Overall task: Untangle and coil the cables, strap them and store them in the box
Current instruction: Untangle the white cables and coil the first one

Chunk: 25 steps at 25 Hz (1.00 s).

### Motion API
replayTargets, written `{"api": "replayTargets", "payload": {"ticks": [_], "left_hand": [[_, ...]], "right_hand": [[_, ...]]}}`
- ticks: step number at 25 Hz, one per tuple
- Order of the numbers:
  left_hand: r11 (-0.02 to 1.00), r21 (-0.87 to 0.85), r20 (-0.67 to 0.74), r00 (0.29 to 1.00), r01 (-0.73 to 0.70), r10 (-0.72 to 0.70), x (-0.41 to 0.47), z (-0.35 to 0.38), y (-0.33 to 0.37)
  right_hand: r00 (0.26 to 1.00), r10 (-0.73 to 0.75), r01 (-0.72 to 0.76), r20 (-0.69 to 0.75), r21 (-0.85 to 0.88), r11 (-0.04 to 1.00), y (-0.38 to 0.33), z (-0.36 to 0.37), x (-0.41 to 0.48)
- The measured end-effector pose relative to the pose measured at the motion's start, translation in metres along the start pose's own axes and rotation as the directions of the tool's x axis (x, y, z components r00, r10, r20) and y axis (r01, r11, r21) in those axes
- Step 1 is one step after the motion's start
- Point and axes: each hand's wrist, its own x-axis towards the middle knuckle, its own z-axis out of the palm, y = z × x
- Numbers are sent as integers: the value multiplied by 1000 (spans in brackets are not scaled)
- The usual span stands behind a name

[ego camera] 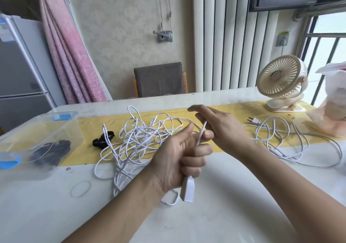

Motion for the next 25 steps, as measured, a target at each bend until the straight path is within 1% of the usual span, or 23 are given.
{"api": "replayTargets", "payload": {"ticks": [2, 4, 6, 8, 10, 11, 12, 13, 14, 15, 16, 17, 18, 19, 20, 23, 24, 25], "left_hand": [[1000, 23, 14, 1000, 3, -3, 2, 6, -10], [999, 24, 68, 997, -29, 27, 1, 6, -10], [990, -72, 143, 981, -119, 129, -2, 6, 1], [963, -192, 187, 956, -190, 226, -8, 2, 19], [932, -263, 149, 944, -248, 293, -15, -8, 37], [918, -288, 129, 939, -273, 320, -19, -14, 45], [900, -314, 112, 930, -301, 350, -23, -20, 52], [877, -338, 80, 918, -342, 389, -26, -24, 58], [848, -334, 6, 899, -411, 438, -28, -27, 63], [814, -287, -107, 861, -505, 497, -28, -29, 65], [777, -198, -231, 799, -598, 556, -28, -30, 66], [739, -111, -319, 728, -664, 607, -28, -31, 67], [710, -51, -373, 673, -702, 639, -27, -32, 67], [693, -16, -407, 637, -721, 654, -27, -33, 67], [687, 9, -429, 618, -727, 659, -26, -34, 67], [705, 88, -457, 600, -704, 656, -26, -34, 67], [707, 148, -462, 584, -691, 668, -26, -32, 67], [697, 250, -466, 548, -672, 695, -25, -30, 66]], "right_hand": [[999, 34, -34, 31, -16, 999, 0, 1, -2], [998, 57, -56, 39, -35, 998, 2, 1, -3], [996, 64, -59, 57, -82, 995, 7, 3, -2], [990, 82, -65, 116, -147, 987, 15, 11, -4], [967, 164, -131, 196, -171, 977, 22, 20, -7], [957, 200, -168, 209, -163, 972, 22, 22, -7], [955, 211, -183, 207, -144, 972, 22, 23, -7], [963, 190, -169, 192, -120, 978, 21, 23, -7], [972, 154, -138, 176, -103, 985, 18, 23, -7], [980, 117, -103, 161, -91, 991, 15, 22, -6], [986, 79, -68, 150, -80, 995, 12, 22, -5], [989, 40, -30, 144, -75, 997, 9, 23, -5], [989, -1, 12, 148, -75, 997, 6, 24, -5], [986, -43, 56, 159, -79, 995, 2, 26, -5], [981, -78, 95, 180, -85, 992, -2, 28, -6], [957, -121, 151, 263, -95, 984, -10, 29, -7], [953, -138, 170, 268, -97, 981, -12, 28, -7], [951, -157, 190, 267, -103, 976, -14, 27, -7]]}}
